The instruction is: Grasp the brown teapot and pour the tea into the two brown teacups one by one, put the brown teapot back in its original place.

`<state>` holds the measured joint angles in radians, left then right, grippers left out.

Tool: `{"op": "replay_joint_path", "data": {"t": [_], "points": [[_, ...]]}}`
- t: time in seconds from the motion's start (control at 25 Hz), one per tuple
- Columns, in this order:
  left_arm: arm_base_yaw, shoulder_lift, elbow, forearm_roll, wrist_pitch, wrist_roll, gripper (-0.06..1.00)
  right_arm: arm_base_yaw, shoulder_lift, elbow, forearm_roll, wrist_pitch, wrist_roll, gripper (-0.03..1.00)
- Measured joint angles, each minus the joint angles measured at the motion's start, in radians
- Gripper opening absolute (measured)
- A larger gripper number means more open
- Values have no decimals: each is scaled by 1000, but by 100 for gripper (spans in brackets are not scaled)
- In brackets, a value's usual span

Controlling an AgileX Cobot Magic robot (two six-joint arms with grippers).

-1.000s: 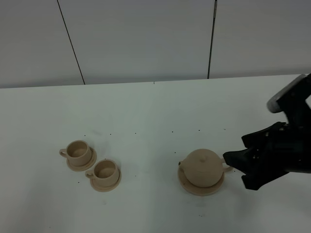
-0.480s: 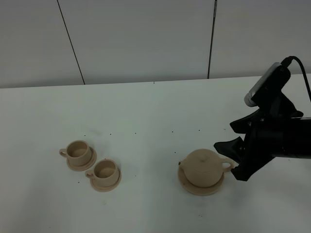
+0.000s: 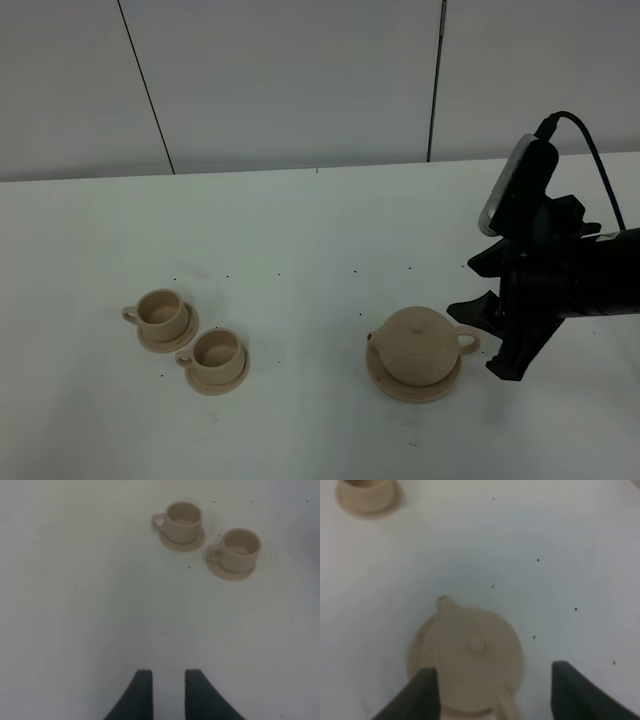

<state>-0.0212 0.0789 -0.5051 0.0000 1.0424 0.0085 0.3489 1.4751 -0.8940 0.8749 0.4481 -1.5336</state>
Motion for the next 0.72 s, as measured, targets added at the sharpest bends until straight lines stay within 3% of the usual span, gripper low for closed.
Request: {"op": "replay_joint_path", "data": {"t": [0.24,0.72], "points": [[0,0,0,0,0,0,23,5,6,-9,-159,56,16,47],[0,0,0,0,0,0,23,5,171,-116,-198,104,13,47]]}}
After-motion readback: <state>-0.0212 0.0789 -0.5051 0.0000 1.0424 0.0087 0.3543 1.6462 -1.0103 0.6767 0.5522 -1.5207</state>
